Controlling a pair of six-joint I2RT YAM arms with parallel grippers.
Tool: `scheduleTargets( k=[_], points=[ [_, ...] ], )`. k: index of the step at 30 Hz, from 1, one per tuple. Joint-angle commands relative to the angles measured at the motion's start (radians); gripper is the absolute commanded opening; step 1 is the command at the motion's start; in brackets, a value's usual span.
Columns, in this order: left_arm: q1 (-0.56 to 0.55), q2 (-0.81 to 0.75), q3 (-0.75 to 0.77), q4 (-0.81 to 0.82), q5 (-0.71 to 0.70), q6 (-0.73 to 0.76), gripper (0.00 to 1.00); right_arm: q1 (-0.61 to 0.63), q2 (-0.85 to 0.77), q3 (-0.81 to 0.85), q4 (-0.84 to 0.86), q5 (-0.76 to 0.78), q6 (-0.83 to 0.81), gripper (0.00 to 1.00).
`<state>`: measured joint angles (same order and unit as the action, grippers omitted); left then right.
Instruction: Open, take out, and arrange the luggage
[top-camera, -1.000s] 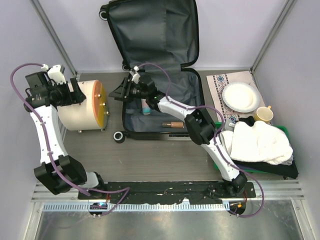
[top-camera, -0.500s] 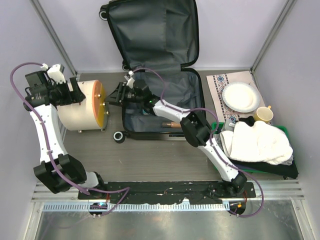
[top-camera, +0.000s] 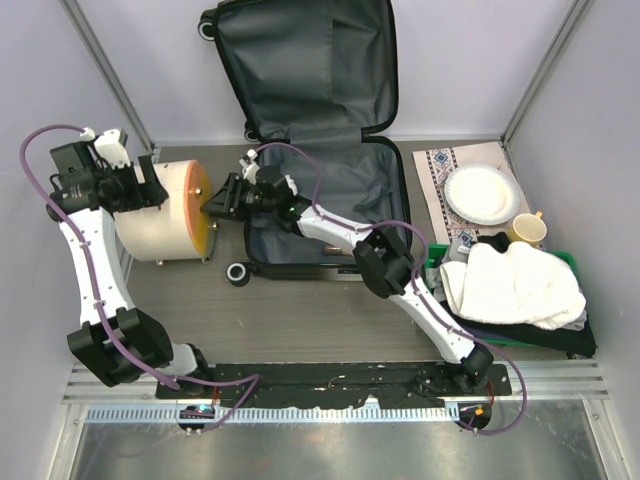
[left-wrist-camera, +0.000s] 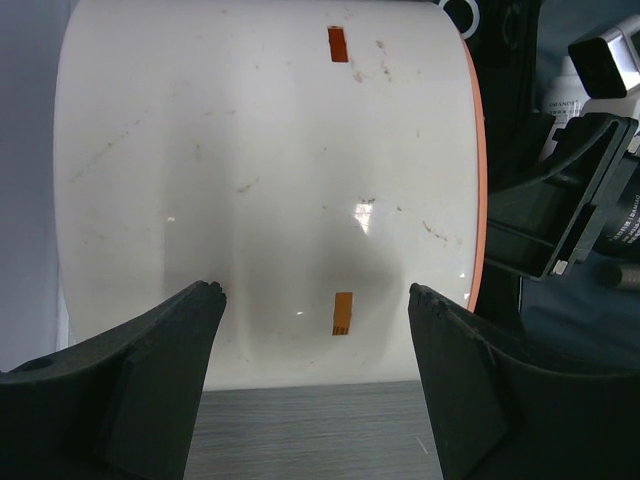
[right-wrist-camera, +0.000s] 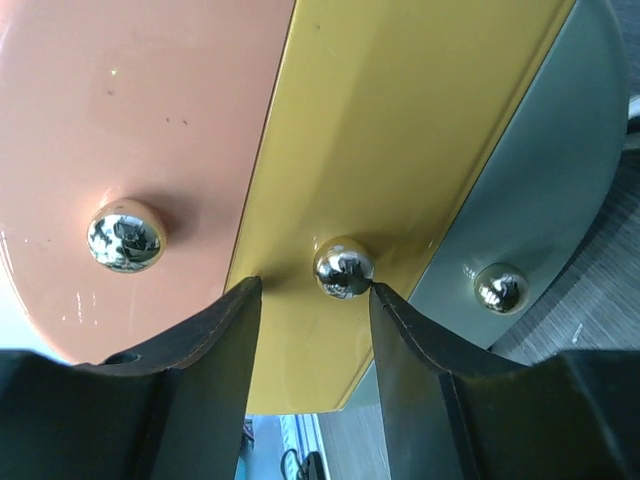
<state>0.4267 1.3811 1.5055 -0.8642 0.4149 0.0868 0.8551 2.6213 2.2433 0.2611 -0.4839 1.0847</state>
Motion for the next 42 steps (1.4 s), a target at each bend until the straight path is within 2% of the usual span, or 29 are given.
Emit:
scheduleTargets(
  k=[1,14,15,20,26,29,36,42],
  points=[
    [0.0,0.029,0.007,-0.09,-0.039,0.013,0.81,0.012,0.037,0.078,0.024,0.039,-0.005,0.53],
    [0.012,0.029,0.009,-0.111,-0.044,0.021,0.81,0.021,0.082,0.116,0.059,0.082,-0.029,0.48],
    [0.012,0.03,0.009,-0.111,-0.042,0.021,0.81,0.021,0.079,0.116,0.064,0.074,-0.04,0.41],
    [0.014,0.041,0.005,-0.107,-0.041,0.018,0.81,0.019,0.02,0.072,0.101,0.048,-0.034,0.23],
    [0.012,0.062,0.013,-0.101,-0.041,0.004,0.8,0.001,-0.115,-0.149,0.147,0.051,-0.017,0.01],
    [0.012,0.07,0.013,-0.096,-0.034,-0.005,0.8,-0.014,-0.165,-0.2,0.119,0.068,-0.054,0.01],
    [0.012,0.088,0.015,-0.091,-0.041,-0.019,0.8,-0.031,-0.198,-0.182,-0.043,0.091,-0.089,0.01],
    [0.014,0.085,0.007,-0.087,-0.044,-0.021,0.79,-0.03,-0.218,-0.179,-0.065,0.128,-0.057,0.01]
  ],
)
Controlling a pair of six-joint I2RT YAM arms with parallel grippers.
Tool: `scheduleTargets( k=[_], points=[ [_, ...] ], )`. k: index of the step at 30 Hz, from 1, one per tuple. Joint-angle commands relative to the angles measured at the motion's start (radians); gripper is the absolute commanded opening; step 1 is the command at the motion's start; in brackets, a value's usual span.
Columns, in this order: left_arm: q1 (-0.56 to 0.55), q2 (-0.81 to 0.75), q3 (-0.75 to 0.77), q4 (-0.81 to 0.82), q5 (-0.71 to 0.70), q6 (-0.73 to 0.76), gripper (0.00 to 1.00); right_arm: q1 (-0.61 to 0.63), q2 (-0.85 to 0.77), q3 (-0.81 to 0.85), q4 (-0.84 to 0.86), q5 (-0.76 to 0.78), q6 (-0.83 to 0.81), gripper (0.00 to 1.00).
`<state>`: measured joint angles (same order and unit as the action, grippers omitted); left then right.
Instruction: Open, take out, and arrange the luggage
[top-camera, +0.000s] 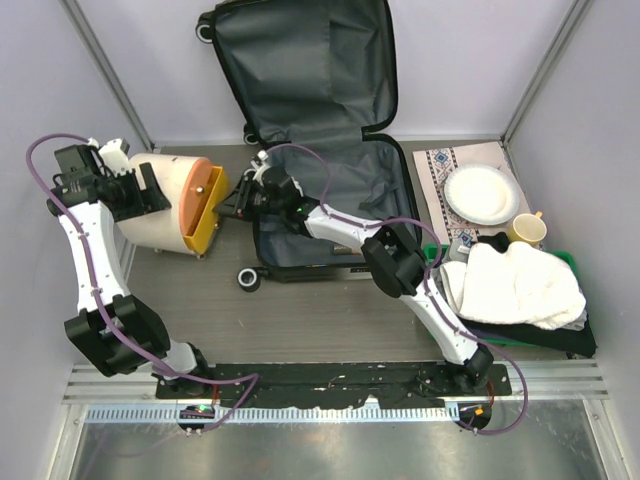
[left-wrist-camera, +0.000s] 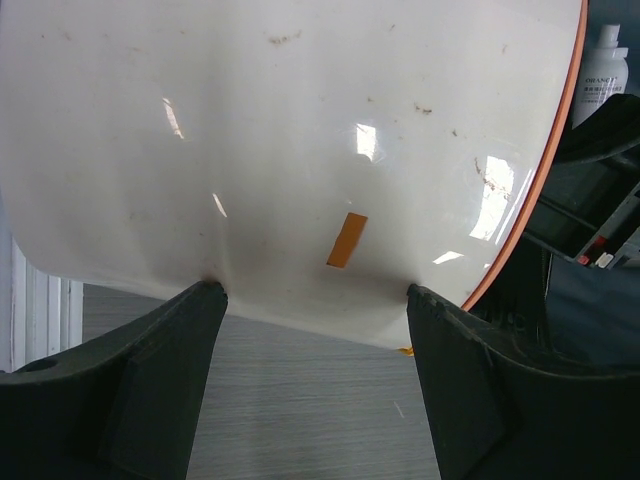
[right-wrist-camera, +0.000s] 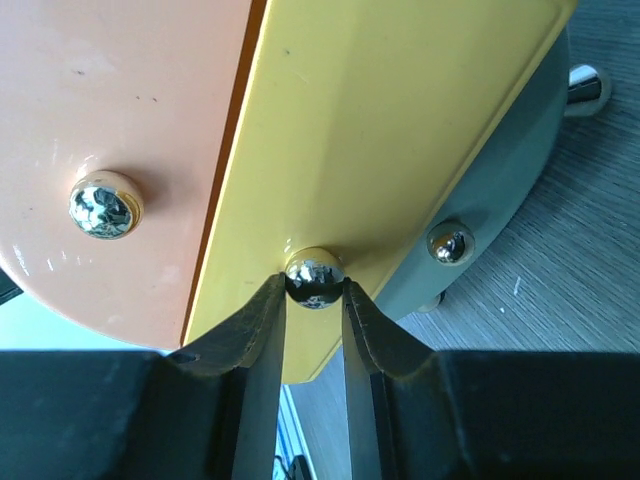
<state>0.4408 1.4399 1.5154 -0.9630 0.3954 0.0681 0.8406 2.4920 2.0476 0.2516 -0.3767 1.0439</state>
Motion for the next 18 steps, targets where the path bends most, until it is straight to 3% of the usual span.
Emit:
scheduleTargets(
  k=[1,9,18],
  points=[
    [-0.002,0.027,-0.004,0.013,-0.023,-0.002,0.78,-0.017,-0.085,0.032,-0.064,0.027,-0.004,0.01],
    [-0.002,0.025,-0.011,0.017,-0.032,-0.001,0.78,-0.017,-0.079,0.148,-0.188,0.07,-0.042,0.01],
    [-0.001,0.025,-0.015,0.027,-0.032,-0.007,0.78,-0.023,-0.154,0.096,-0.382,0.167,-0.14,0.01]
  ],
)
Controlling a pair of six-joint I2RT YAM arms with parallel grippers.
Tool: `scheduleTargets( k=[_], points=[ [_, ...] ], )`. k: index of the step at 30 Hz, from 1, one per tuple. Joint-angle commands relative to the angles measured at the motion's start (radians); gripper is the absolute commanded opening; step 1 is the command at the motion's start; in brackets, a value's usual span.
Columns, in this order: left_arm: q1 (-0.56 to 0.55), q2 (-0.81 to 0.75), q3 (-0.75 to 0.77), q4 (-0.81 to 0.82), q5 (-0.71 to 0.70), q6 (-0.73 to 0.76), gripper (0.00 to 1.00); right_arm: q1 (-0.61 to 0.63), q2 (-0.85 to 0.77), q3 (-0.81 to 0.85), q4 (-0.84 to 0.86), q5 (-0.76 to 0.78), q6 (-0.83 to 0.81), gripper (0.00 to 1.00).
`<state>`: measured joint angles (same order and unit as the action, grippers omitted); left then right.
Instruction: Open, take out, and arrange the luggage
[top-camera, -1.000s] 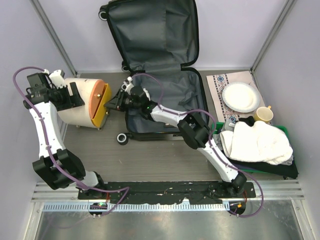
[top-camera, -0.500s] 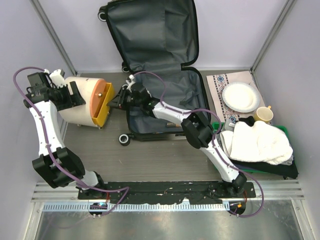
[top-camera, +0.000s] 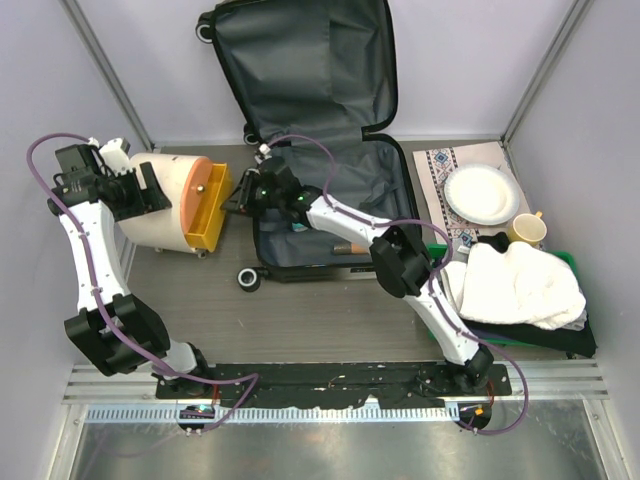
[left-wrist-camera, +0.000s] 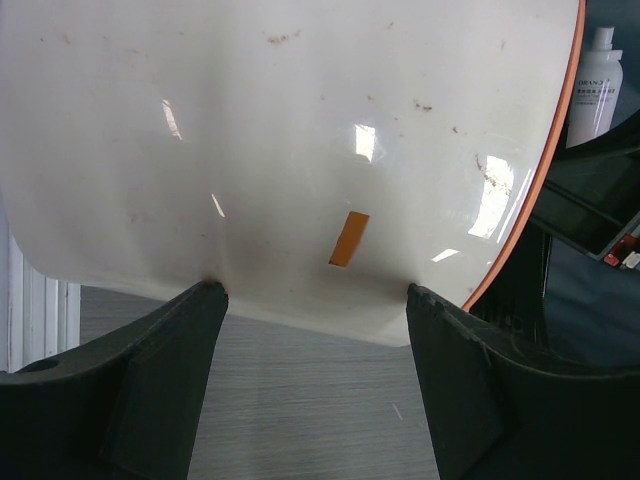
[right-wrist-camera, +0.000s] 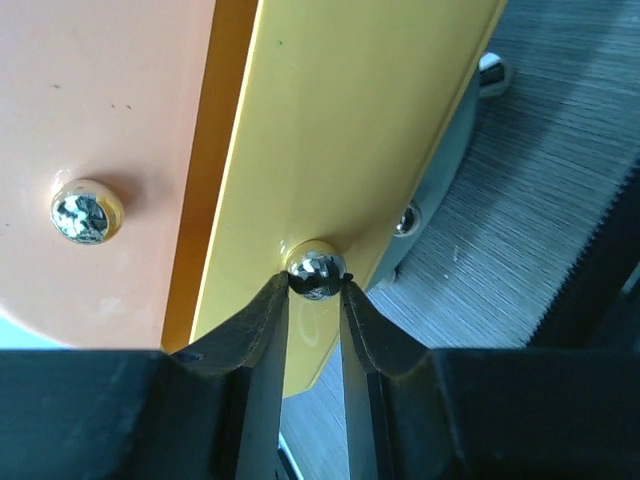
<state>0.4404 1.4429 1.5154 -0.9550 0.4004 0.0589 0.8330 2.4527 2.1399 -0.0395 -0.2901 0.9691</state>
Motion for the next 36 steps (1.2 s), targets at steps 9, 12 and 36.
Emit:
scheduleTargets(
  k=[9,12,36],
  points=[
    [0.0,0.031,-0.014,0.028,-0.034,-0.008,0.78,-0.034,-0.158,-0.023,-0.134,0.085,-0.098,0.11],
    [-0.002,0.031,-0.009,0.03,-0.031,-0.011,0.78,-0.034,-0.179,-0.021,-0.155,0.095,-0.124,0.37],
    [-0.003,-0.021,0.016,0.038,0.011,-0.039,0.83,-0.212,-0.13,-0.058,-0.35,0.2,-0.593,0.68]
  ],
)
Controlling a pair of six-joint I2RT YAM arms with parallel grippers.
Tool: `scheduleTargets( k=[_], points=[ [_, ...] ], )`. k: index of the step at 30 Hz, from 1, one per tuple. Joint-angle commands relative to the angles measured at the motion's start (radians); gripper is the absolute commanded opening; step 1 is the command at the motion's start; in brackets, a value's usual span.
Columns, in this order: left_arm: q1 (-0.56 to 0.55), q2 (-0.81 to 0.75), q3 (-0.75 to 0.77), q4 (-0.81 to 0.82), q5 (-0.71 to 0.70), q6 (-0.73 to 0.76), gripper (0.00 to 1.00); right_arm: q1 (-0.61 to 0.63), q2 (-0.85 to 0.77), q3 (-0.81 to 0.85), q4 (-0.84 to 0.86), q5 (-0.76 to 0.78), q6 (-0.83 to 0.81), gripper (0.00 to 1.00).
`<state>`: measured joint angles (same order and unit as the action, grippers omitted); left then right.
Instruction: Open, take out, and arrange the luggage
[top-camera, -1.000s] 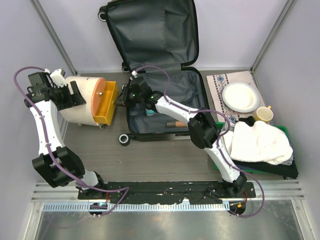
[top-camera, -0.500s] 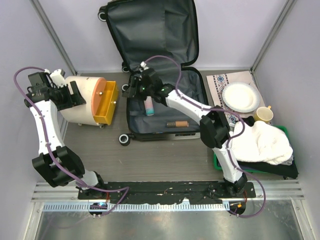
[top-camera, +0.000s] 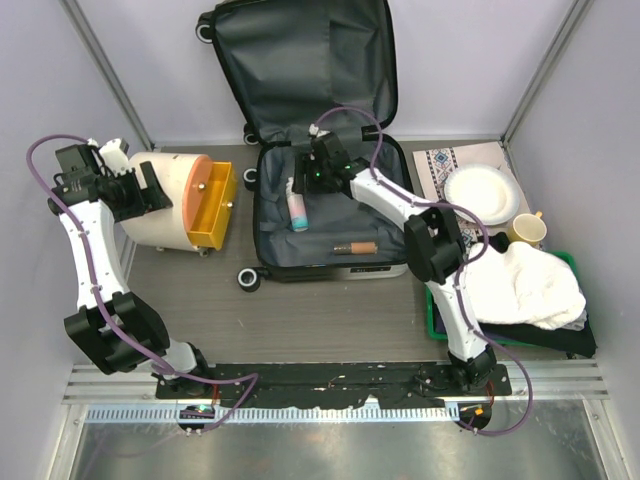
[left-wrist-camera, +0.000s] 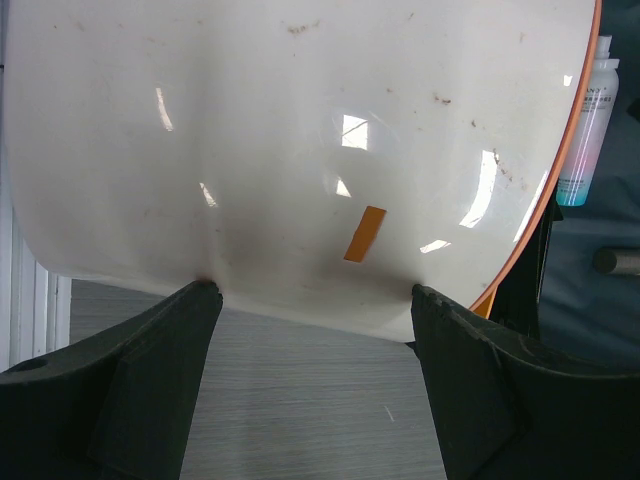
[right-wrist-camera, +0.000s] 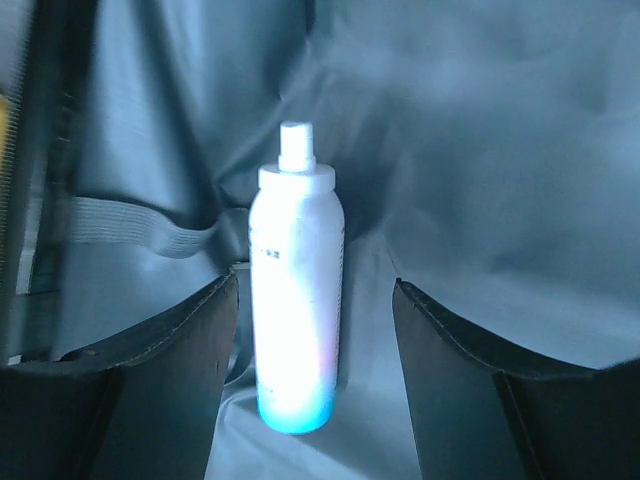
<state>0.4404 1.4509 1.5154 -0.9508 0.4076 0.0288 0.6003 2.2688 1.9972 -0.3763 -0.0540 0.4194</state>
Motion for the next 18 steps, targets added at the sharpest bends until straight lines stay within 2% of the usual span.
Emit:
scheduleTargets(
  k=[1,7,12,13,16,17,18],
  points=[
    [-0.002,-0.03,0.009,0.034,0.002,-0.007,0.84,0.021,0.069,0.09,-0.015,-0.041,-0.041,0.68],
    [-0.002,-0.055,-0.011,0.032,-0.016,0.002,0.84,0.03,0.093,0.066,0.008,-0.102,0.007,0.68],
    [-0.002,-0.066,-0.029,0.034,-0.023,0.0,0.84,0.047,0.1,0.052,0.01,-0.121,0.027,0.62],
    [-0.002,-0.069,-0.031,0.035,-0.023,0.002,0.84,0.052,0.1,0.049,0.01,-0.122,0.038,0.59],
    [-0.003,-0.069,-0.029,0.04,-0.023,-0.001,0.84,0.047,0.086,0.048,0.007,-0.124,0.055,0.37],
    [-0.003,-0.07,-0.031,0.04,-0.023,0.0,0.84,0.043,0.077,0.048,0.008,-0.124,0.064,0.26],
    [-0.002,-0.069,-0.027,0.04,-0.021,-0.001,0.84,0.039,0.06,0.048,0.01,-0.127,0.073,0.21]
  ],
)
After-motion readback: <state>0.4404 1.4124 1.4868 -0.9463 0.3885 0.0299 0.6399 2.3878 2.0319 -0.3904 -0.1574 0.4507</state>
